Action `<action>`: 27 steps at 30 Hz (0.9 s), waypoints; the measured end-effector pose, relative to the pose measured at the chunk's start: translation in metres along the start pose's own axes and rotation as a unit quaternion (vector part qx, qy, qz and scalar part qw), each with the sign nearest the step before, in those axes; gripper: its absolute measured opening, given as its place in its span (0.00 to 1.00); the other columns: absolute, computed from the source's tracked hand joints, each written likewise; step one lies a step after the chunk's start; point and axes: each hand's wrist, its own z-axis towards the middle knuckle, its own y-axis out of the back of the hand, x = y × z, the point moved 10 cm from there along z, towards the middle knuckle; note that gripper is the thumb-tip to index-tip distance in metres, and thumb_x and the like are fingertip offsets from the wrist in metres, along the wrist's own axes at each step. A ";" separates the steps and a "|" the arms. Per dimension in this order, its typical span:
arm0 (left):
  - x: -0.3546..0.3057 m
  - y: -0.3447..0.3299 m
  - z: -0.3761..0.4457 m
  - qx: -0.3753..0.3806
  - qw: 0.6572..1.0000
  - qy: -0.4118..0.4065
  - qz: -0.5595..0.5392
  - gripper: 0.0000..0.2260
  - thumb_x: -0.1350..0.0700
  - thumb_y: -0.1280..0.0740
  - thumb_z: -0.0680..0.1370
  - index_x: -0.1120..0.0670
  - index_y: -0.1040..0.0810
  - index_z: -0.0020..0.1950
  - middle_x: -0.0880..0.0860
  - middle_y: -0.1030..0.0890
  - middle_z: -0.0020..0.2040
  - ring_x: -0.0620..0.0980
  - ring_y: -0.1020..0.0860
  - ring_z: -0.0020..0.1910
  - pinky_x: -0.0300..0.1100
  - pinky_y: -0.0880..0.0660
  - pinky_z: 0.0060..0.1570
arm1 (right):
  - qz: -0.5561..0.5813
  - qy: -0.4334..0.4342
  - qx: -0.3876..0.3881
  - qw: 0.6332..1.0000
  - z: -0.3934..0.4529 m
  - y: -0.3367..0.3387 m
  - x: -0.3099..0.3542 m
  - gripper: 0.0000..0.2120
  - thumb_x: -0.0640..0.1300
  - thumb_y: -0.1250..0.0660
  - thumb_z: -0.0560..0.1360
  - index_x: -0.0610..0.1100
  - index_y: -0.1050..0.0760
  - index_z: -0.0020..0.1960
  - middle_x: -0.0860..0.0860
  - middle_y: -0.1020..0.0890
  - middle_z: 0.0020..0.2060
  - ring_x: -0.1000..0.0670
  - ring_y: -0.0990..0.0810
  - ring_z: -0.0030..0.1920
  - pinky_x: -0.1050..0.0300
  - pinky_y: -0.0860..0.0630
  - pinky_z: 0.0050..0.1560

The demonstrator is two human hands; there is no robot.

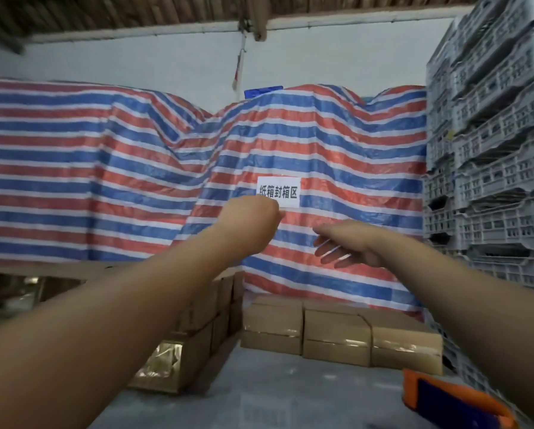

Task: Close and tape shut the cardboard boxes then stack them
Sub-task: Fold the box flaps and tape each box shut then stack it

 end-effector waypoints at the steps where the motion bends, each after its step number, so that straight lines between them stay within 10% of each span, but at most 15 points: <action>1: 0.011 0.002 -0.004 0.001 1.000 0.000 0.027 0.12 0.55 0.42 0.84 0.52 0.29 0.41 0.50 0.27 0.37 0.50 0.26 0.34 0.47 0.23 0.37 | 0.000 0.012 0.007 1.000 0.000 -0.012 0.010 0.19 0.59 0.38 0.81 0.43 0.19 0.53 0.47 0.13 0.47 0.48 0.14 0.49 0.55 0.19 0.46; 10: 0.127 -0.015 -0.040 0.053 0.991 0.107 0.068 0.19 0.43 0.44 0.83 0.52 0.24 0.39 0.50 0.29 0.30 0.47 0.30 0.27 0.41 0.33 0.27 | -0.031 0.103 0.042 0.993 0.015 -0.109 0.069 0.18 0.54 0.39 0.82 0.41 0.20 0.54 0.49 0.16 0.48 0.51 0.18 0.49 0.56 0.22 0.48; 16: 0.178 -0.052 -0.068 0.091 0.985 0.134 0.065 0.09 0.49 0.39 0.83 0.51 0.22 0.55 0.50 0.23 0.43 0.50 0.22 0.41 0.45 0.22 0.42 | -0.031 0.143 0.039 0.989 0.019 -0.160 0.102 0.18 0.49 0.39 0.82 0.42 0.35 0.36 0.47 0.32 0.32 0.49 0.35 0.33 0.51 0.34 0.41; 21: 0.207 -0.098 -0.086 0.138 0.969 0.174 0.104 0.20 0.52 0.44 0.84 0.38 0.38 0.75 0.49 0.28 0.35 0.46 0.28 0.31 0.39 0.35 0.25 | -0.077 0.179 0.039 0.980 0.027 -0.197 0.110 0.14 0.55 0.38 0.81 0.45 0.29 0.44 0.52 0.28 0.37 0.53 0.29 0.37 0.58 0.31 0.39; 24: 0.220 -0.125 -0.098 0.177 0.961 0.185 0.104 0.29 0.37 0.60 0.80 0.45 0.22 0.60 0.48 0.23 0.37 0.46 0.23 0.40 0.45 0.25 0.49 | -0.096 0.191 0.067 0.975 0.031 -0.224 0.105 0.21 0.58 0.35 0.79 0.48 0.29 0.67 0.51 0.23 0.59 0.51 0.26 0.52 0.58 0.29 0.49; 27: 0.233 -0.154 -0.110 0.217 0.953 0.176 0.114 0.27 0.34 0.53 0.80 0.47 0.29 0.69 0.52 0.26 0.68 0.54 0.32 0.71 0.58 0.42 0.73 | -0.135 0.199 0.102 0.965 0.035 -0.256 0.098 0.23 0.59 0.33 0.77 0.50 0.30 0.68 0.51 0.23 0.63 0.50 0.25 0.56 0.55 0.24 0.55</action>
